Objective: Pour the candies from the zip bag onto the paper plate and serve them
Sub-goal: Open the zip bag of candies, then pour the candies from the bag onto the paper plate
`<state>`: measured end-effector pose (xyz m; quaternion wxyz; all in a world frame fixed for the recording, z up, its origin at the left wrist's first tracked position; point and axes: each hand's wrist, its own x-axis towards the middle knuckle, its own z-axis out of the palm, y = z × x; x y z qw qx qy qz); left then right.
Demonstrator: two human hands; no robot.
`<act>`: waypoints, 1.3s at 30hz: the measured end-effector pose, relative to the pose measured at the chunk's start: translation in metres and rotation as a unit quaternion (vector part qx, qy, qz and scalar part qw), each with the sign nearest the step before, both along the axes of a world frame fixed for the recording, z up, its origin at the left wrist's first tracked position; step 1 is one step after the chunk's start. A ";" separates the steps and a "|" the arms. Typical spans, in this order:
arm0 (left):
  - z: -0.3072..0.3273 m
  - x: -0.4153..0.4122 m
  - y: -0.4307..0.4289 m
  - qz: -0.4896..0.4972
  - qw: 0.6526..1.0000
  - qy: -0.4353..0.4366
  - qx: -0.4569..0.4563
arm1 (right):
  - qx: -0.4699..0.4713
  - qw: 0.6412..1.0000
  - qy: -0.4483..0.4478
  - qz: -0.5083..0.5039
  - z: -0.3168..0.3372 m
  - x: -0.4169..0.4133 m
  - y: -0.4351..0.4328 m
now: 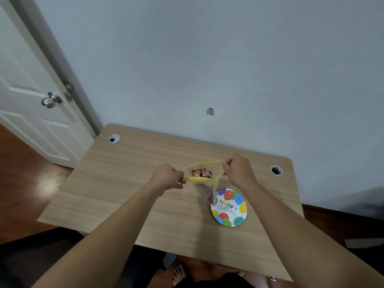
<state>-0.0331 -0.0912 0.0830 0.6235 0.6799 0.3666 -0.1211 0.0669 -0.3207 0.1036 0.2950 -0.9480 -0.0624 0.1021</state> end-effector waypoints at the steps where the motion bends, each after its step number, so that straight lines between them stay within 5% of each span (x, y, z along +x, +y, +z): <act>1: 0.002 0.001 0.002 -0.033 0.999 0.001 0.025 | -0.008 1.000 -0.009 0.007 0.001 0.001 -0.003; 5: 0.032 -0.005 0.000 -0.169 0.982 0.043 0.068 | -0.038 0.998 -0.031 0.026 0.004 0.004 -0.011; 11: 0.029 -0.008 0.001 -0.278 0.957 0.084 -0.022 | -0.019 0.995 -0.044 0.086 0.006 0.003 -0.016; 14: 0.006 -0.008 0.009 -0.357 0.928 0.088 0.052 | -0.017 0.992 -0.055 0.117 0.010 0.001 -0.021; 18: -0.027 -0.002 -0.001 -0.403 0.863 -0.033 0.302 | 0.000 0.989 -0.063 0.136 0.019 -0.002 -0.031; 22: -0.038 0.005 -0.036 -0.414 0.866 -0.174 0.220 | 0.030 0.989 -0.066 0.127 0.027 -0.001 -0.043; 26: -0.047 0.014 -0.066 -0.389 0.845 -0.264 0.256 | 0.062 0.995 -0.016 0.079 0.032 0.008 -0.060; 32: -0.032 0.010 -0.083 -0.346 0.897 -0.225 0.159 | 0.282 0.940 0.172 -0.083 0.021 0.008 -0.091; 39: -0.052 0.014 -0.106 -0.326 0.931 -0.146 0.076 | 0.314 0.883 0.331 -0.106 -0.049 -0.017 -0.108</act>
